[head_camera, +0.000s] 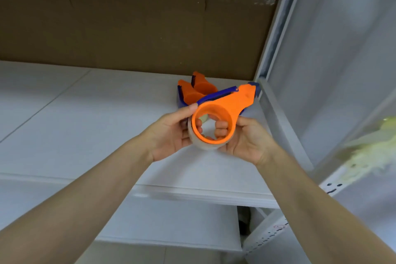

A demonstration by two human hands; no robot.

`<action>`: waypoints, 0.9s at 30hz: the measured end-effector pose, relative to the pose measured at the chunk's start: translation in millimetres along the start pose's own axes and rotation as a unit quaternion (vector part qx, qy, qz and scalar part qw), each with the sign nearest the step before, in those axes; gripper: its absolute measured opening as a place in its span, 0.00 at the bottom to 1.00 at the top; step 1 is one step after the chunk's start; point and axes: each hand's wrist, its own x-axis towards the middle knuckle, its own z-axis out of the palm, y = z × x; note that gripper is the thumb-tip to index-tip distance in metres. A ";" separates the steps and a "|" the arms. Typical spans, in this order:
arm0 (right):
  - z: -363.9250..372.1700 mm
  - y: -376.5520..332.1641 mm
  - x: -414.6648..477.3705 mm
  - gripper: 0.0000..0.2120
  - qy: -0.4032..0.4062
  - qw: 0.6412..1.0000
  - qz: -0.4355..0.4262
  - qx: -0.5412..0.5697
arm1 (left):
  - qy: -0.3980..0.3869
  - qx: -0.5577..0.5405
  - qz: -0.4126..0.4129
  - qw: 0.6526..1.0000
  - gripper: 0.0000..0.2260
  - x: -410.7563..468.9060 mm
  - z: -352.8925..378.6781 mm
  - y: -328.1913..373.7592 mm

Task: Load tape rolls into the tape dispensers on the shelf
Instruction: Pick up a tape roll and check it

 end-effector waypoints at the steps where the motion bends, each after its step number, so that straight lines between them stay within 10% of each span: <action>1: 3.4 3.6 1.4 0.15 0.006 1.000 -0.003 0.012 | 0.003 -0.022 0.002 1.000 0.10 -1.2 -1.7 -1.2; 7: 6.0 23.4 7.2 0.25 -0.053 0.993 -0.067 0.076 | 0.045 -0.103 0.014 0.994 0.08 -5.8 -14.2 -7.5; 15: 12.1 31.0 6.5 0.19 0.067 0.967 -0.198 -0.148 | 0.146 0.152 0.014 0.978 0.09 -13.3 -27.6 -10.8; 21: 3.3 34.8 9.1 0.32 0.290 0.590 -0.175 -0.733 | 0.334 0.036 0.085 0.938 0.18 0.5 -42.7 -13.6; 27: -8.8 60.9 20.5 0.28 0.281 0.527 -0.197 -0.778 | 0.123 0.389 0.188 0.893 0.33 12.0 -20.8 -31.8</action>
